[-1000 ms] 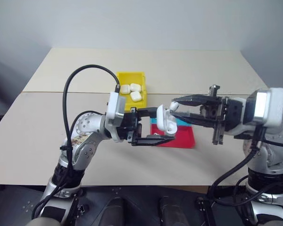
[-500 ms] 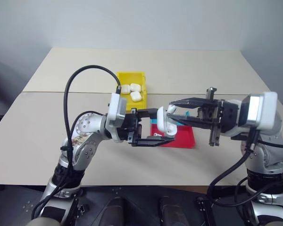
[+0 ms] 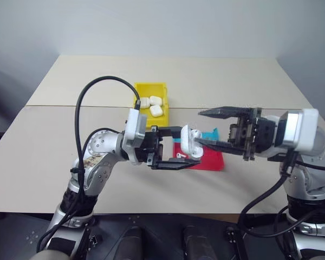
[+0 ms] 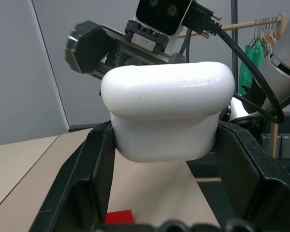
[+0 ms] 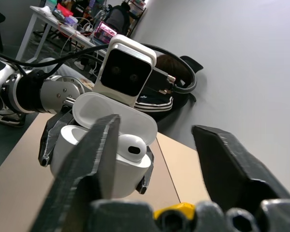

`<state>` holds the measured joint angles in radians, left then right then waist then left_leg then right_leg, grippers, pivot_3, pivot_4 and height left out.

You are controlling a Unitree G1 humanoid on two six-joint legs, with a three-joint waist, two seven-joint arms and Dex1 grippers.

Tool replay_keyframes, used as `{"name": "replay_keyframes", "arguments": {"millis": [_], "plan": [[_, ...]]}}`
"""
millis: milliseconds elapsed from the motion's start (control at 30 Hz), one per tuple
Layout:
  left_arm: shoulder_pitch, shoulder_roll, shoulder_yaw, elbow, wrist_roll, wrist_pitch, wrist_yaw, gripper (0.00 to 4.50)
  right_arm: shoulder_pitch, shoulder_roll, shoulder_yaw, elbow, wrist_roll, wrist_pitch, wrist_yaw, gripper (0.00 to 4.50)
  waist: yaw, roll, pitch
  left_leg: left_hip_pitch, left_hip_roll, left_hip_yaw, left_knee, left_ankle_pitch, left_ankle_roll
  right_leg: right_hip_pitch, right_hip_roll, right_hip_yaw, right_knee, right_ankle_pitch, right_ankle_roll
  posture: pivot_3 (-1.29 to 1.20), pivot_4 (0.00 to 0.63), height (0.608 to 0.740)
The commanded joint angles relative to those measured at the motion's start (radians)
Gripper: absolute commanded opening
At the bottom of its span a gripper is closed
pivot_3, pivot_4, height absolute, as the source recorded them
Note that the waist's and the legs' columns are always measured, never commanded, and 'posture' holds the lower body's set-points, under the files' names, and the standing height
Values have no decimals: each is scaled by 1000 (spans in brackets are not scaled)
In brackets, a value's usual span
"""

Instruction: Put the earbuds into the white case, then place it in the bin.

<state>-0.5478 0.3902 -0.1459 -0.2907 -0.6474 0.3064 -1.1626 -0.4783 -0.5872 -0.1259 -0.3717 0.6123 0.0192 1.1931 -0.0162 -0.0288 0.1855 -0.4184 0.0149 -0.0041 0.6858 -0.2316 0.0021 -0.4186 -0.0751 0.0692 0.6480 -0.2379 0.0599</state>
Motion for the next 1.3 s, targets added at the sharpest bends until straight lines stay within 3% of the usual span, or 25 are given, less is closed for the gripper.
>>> {"name": "replay_keyframes", "arguments": {"millis": [33, 200, 333, 467, 600, 867, 1033, 1300], "plan": [[-11, -8, 17, -29, -19, -18, -1, 2759, 0, -16, 13, -10, -5, -16, 8, 4164, 0, 0, 0, 0, 0, 0, 0, 0, 0, 0, 0, 0, 0, 0, 0, 0, 150, 740], [0, 4, 24, -24, -9, -27, -8, 2759, -2, -29, -13, -10, 19, -22, 15, 4164, 1, 0, 0, 0, 0, 0, 0, 0, 0, 0, 0, 0, 0, 0, 0, 0, 150, 740], [59, 69, 47, -6, 35, -75, -49, 2759, -48, -140, -70, 44, 83, 156, -37, 4164, -3, 0, 0, 0, 0, 0, 0, 0, 0, 0, 0, 0, 0, 0, 0, 0, 150, 740], [146, 155, 65, 28, 97, -169, -114, 2759, -151, -300, 48, 161, -60, 350, -70, 4164, -7, 0, 0, 1, 0, 2, 0, 0, 0, 0, 0, 1, 0, 0, -1, 0, 150, 740], [207, 178, 61, 46, 134, -221, -119, 2759, -316, -372, 265, 290, -259, 429, 5, 4164, -9, 0, 0, 2, 1, 2, -1, 0, 0, 0, 0, 1, 0, 0, -1, 0, 150, 740], [267, 139, 27, 55, 208, -293, -68, 2759, -686, -223, 564, 693, -561, 307, 193, 4164, -16, 1, 0, -1, 1, 3, -1, 0, 0, -3, 0, 1, 0, 0, -1, 0, 150, 740], [297, 126, 31, 36, 217, -297, -22, 2759, -787, -113, 676, 932, -739, 123, 213, 4164, -19, 1, 0, -2, 0, 2, -1, 0, 0, -4, -1, 1, 0, 0, -1, 0, 150, 740], [322, 125, 30, 9, 222, -297, 34, 2759, -895, 77, 729, 1266, -895, -55, 169, 4164, -30, 1, 0, -2, 1, 2, -1, 0, 0, -5, -1, 1, 1, 1, -1, 0, 150, 740]]}}
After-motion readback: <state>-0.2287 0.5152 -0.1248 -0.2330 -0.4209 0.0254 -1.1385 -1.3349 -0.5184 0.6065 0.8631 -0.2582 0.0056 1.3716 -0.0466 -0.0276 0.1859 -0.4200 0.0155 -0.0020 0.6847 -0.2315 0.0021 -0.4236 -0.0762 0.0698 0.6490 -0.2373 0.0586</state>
